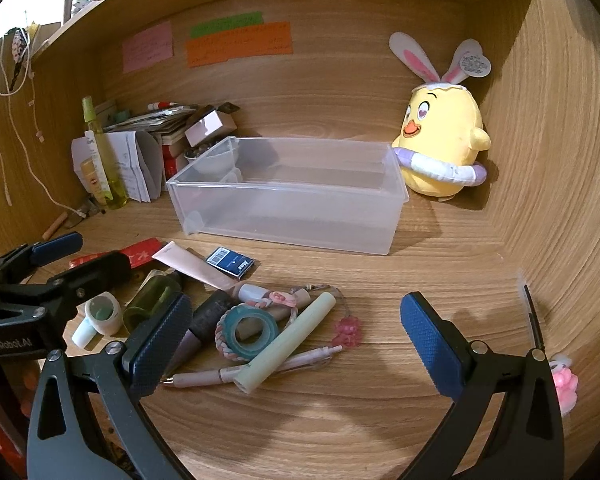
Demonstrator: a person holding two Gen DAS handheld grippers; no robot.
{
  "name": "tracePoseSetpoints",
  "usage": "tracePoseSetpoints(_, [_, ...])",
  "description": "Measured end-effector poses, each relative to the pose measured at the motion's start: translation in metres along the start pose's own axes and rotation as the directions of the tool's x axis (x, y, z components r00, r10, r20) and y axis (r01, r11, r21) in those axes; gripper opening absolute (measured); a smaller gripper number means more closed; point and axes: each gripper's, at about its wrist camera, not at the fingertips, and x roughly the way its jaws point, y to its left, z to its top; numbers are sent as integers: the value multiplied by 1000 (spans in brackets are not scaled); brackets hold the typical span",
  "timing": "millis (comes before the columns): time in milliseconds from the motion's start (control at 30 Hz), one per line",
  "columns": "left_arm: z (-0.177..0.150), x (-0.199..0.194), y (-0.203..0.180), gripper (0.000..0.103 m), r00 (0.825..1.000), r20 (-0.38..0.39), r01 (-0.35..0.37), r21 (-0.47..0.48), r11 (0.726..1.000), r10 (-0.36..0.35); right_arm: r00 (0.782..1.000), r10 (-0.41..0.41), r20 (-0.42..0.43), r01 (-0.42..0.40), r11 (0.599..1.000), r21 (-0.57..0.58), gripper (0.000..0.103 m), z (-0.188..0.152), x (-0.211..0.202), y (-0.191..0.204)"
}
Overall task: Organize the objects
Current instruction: 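Move both tools toward the scattered items in front of the box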
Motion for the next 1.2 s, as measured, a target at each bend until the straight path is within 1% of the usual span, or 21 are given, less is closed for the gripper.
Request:
tracePoseSetpoints(233, [-1, -1, -1, 103, 1000, -1, 8, 3, 1000, -8, 1000, -2, 5, 2, 1000, 7, 103, 0, -2, -2])
tracePoseSetpoints(367, [-1, -1, 1, 103, 999, 3, 37, -6, 999, -37, 999, 42, -14, -42, 999, 24, 103, 1, -1, -3])
tracePoseSetpoints(433, [-2, -1, 5, 103, 998, -1, 57, -27, 998, -57, 999, 44, -13, -44, 999, 25, 103, 1, -1, -2])
tracePoseSetpoints(700, [-3, -1, 10, 103, 1000, -9, 26, -36, 999, -26, 999, 46, -6, -46, 998, 33, 103, 1, -3, -2])
tracePoseSetpoints(900, [-5, 0, 12, 103, 999, -21, 28, -38, 999, -29, 999, 46, -3, -46, 999, 28, 103, 1, -3, -1])
tracePoseSetpoints(1200, [-6, -2, 12, 103, 999, -19, 31, -28, 999, -31, 999, 50, -7, -50, 998, 34, 103, -1, -3, 1])
